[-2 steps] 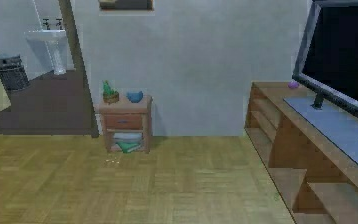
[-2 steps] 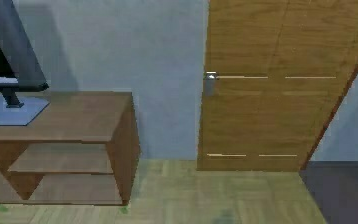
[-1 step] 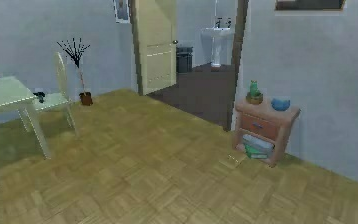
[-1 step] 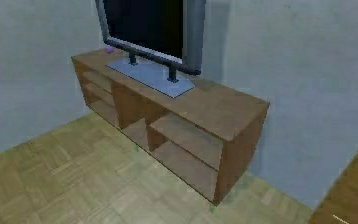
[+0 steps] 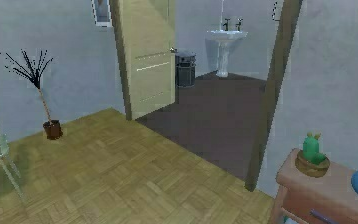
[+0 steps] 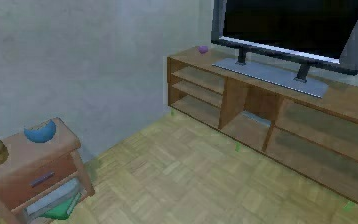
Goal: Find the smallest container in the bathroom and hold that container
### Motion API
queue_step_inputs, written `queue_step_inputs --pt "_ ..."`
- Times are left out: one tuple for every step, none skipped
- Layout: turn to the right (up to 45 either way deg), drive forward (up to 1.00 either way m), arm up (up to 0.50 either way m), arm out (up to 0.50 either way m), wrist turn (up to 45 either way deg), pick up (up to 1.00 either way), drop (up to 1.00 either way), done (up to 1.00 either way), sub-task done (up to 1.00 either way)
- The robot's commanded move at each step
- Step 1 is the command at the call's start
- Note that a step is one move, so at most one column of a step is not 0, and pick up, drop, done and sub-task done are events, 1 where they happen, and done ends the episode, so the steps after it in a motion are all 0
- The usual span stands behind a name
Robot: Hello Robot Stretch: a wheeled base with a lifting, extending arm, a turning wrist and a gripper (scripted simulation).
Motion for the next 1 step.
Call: queue_step_inputs --pt "-6.0 0.00 0.00 0.00 0.0 0.00 0.00 0.00 0.00"
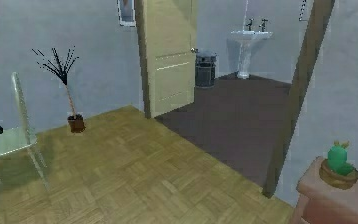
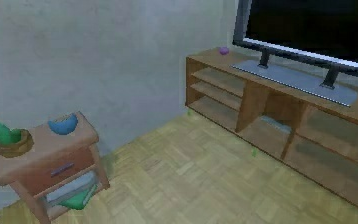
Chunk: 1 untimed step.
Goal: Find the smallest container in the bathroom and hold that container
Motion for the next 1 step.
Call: queue_step_inputs --pt "0.0 0.50 0.00 0.00 0.0 0.00 0.00 0.00 0.00"
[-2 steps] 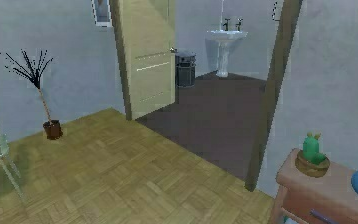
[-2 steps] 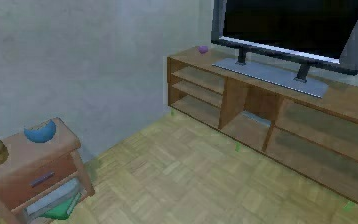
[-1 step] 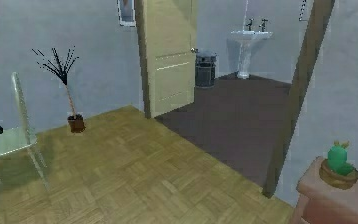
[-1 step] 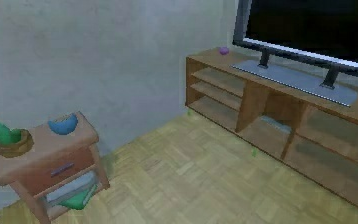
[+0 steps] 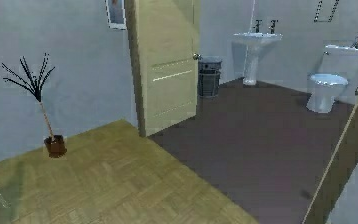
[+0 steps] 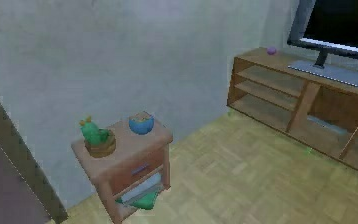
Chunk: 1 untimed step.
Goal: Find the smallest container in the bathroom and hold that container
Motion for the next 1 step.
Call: queue_step_inputs --pt "0.0 1.00 0.00 0.00 0.0 0.00 0.00 0.00 0.00"
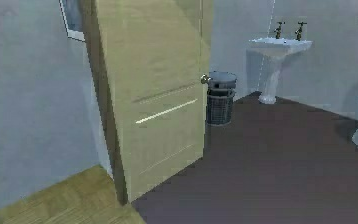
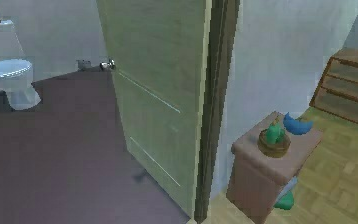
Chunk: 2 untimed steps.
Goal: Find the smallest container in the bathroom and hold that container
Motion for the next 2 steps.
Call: queue_step_inputs --pt "27.0 0.00 0.00 0.00 0.0 0.00 0.00 0.00 0.00" --pt "0.0 0.10 0.00 0.00 0.0 0.00 0.00 0.00 0.00"
